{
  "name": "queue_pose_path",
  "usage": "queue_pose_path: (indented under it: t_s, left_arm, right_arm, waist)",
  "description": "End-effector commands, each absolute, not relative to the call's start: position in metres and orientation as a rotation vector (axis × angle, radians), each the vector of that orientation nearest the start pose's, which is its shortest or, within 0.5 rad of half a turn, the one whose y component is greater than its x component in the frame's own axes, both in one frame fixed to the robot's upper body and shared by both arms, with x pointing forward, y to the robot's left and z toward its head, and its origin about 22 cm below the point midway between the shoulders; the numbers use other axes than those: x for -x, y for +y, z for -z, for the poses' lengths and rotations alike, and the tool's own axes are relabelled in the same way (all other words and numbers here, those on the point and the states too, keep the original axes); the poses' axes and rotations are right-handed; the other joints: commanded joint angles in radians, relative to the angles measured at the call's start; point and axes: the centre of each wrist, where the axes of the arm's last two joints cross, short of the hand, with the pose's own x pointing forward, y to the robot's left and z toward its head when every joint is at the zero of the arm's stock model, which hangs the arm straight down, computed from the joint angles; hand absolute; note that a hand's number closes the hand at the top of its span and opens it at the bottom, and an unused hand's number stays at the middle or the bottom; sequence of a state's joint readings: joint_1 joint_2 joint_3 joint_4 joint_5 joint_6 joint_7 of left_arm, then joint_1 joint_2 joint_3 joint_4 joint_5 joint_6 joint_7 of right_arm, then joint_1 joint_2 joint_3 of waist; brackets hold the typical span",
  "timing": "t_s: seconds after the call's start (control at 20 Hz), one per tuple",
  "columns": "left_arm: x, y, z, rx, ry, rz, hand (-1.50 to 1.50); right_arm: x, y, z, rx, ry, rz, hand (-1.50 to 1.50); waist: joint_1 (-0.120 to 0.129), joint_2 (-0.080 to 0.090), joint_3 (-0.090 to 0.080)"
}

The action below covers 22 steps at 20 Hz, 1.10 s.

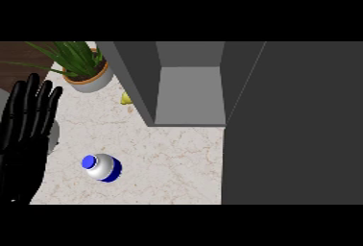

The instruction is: Pick up the bottled water, place it into the cabinet and close the cabinet

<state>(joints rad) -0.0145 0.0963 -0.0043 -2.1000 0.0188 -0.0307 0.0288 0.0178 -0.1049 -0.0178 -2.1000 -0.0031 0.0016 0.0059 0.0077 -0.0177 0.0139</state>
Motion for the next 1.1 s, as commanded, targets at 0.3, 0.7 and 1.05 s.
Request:
queue_pose_path:
  t_s: [0.3, 0.7, 1.05]
  left_arm:
    - [-0.200, 0.269, -0.103, 0.135, -1.918, -0.021, -1.50]
    - [-0.161, 0.283, -0.135, 0.128, -1.877, -0.035, -1.50]
    - [-0.132, 0.289, -0.119, -0.013, -1.778, 0.008, -1.50]
  right_arm:
    - [-0.174, -0.230, -0.115, -0.229, -1.961, -0.182, -1.50]
    - [-0.113, -0.221, -0.148, -0.297, -1.940, -0.202, -1.50]
    - [-0.077, -0.217, -0.158, -0.289, -1.923, -0.190, -1.50]
  waist:
    - [0.005, 0.016, -0.015]
    - [-0.009, 0.015, -0.014]
    - [-0.016, 0.012, -0.014]
